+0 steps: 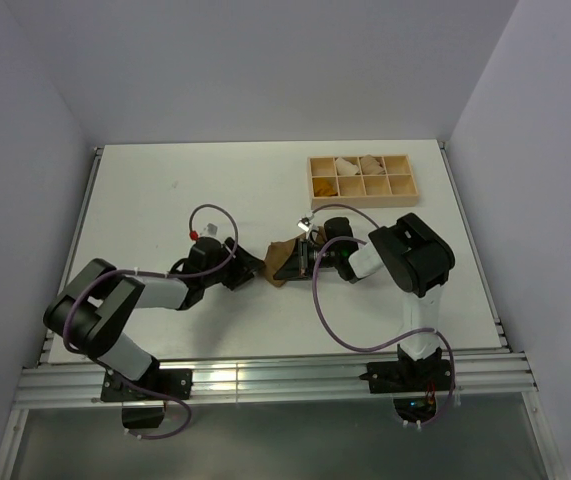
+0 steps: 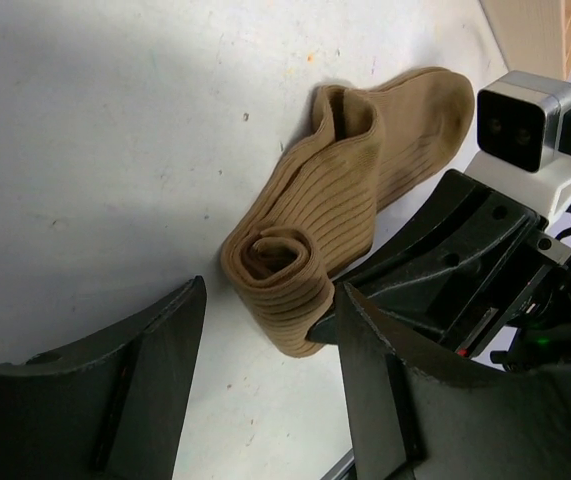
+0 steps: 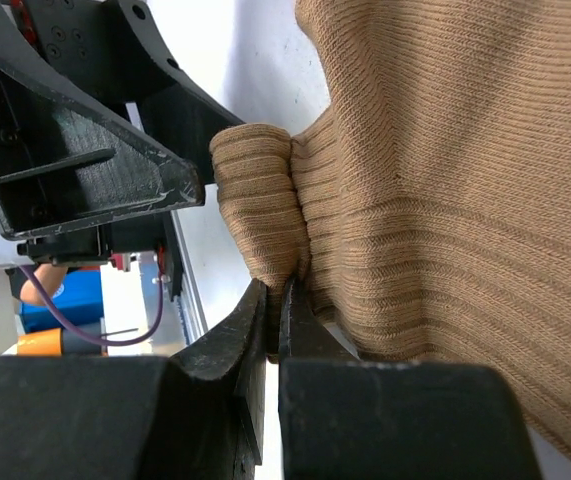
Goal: Roll the socks
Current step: Roll the sock at the center of the board.
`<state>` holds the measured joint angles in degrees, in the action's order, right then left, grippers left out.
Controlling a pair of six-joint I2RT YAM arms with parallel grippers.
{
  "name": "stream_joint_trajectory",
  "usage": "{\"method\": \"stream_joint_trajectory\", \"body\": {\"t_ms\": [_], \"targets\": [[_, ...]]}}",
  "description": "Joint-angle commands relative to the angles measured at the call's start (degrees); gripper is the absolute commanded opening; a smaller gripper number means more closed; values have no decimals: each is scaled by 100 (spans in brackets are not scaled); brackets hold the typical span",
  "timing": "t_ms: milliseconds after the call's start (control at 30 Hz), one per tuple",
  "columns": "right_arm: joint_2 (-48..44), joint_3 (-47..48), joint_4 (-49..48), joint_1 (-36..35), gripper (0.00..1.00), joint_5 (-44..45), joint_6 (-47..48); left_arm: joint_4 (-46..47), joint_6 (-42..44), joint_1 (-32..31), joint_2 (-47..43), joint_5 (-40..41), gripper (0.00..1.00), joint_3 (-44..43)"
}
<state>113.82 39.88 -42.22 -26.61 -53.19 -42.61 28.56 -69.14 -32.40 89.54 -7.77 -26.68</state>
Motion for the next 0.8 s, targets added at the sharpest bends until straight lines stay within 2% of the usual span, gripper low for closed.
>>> {"method": "stream_joint_trajectory", "body": {"t_ms": [0,267,400,533,567,600,633,733,767], "targets": [[184,-6,240,-2,0,72,-11,-43,208,-29,239,127,61,-48],[237,55,267,-2,0,45,-46,255,173,-29,740,-84,60,-83],[246,55,258,7,0,19,-72,203,226,-29,802,-58,54,-92],[272,81,240,7,0,-7,-81,124,261,-38,846,-5,39,-83],[264,82,258,7,0,-7,-81,124,279,-38,855,-23,30,-92],[272,90,267,7,0,-7,-63,89,279,-38,872,-14,26,-101],[255,116,336,7,0,1,-46,28,279,-38,890,-5,16,-136],[211,134,442,7,0,45,60,-139,305,-38,881,91,0,-197],[132,134,477,7,0,72,86,-288,340,-38,881,170,0,-241]]}}
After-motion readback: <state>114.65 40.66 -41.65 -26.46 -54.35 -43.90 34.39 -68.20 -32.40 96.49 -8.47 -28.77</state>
